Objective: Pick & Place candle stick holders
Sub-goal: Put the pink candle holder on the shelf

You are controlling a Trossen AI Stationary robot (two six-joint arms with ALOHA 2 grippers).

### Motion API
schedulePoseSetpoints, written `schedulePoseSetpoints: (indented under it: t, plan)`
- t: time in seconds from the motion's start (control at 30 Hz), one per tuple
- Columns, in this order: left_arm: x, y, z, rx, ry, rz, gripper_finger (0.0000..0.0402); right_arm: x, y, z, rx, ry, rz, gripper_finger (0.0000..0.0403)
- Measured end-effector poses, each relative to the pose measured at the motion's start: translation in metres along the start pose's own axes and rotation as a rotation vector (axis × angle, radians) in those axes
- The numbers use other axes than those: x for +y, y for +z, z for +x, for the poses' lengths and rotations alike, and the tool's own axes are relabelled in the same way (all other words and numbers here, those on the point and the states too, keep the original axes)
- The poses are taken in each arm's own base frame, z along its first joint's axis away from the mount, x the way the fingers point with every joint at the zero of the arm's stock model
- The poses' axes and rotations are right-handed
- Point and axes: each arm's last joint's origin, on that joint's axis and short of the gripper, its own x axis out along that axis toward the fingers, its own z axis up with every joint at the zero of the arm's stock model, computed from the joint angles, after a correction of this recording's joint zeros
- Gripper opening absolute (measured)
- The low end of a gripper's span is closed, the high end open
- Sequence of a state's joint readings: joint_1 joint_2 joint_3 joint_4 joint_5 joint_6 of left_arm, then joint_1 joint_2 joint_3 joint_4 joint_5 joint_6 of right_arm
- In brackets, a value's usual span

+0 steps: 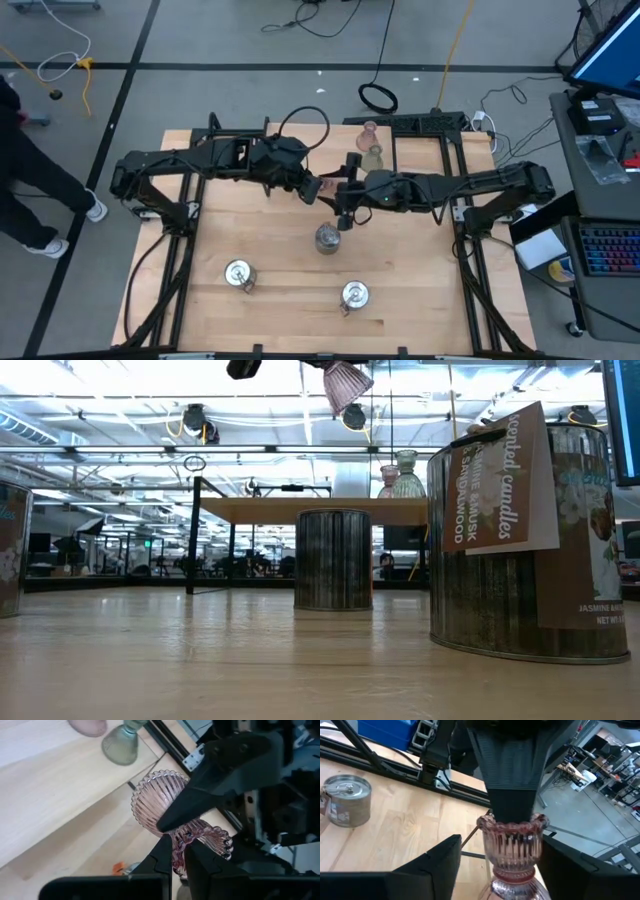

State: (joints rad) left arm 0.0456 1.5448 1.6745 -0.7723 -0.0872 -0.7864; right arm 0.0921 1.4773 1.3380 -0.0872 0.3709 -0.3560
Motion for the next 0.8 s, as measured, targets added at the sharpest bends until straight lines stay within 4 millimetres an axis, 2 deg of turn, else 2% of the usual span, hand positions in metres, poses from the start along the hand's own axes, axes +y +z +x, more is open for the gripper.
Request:
schedulePoseSetpoints:
  t: [0.37,0.8]
  plan:
    - [0.0019,-0.0014,0.0,0.006,0.028,0.021,0.0025,-0.0005,0.0006,0.0,-0.006,-0.006,0.003,0.0129]
    - [0.0005,-0.0001,0.0,-0.004,0.011,0.025,0.0025,-0.0008,0.0009,-0.0005,-0.007,-0.006,0.038,0.0129]
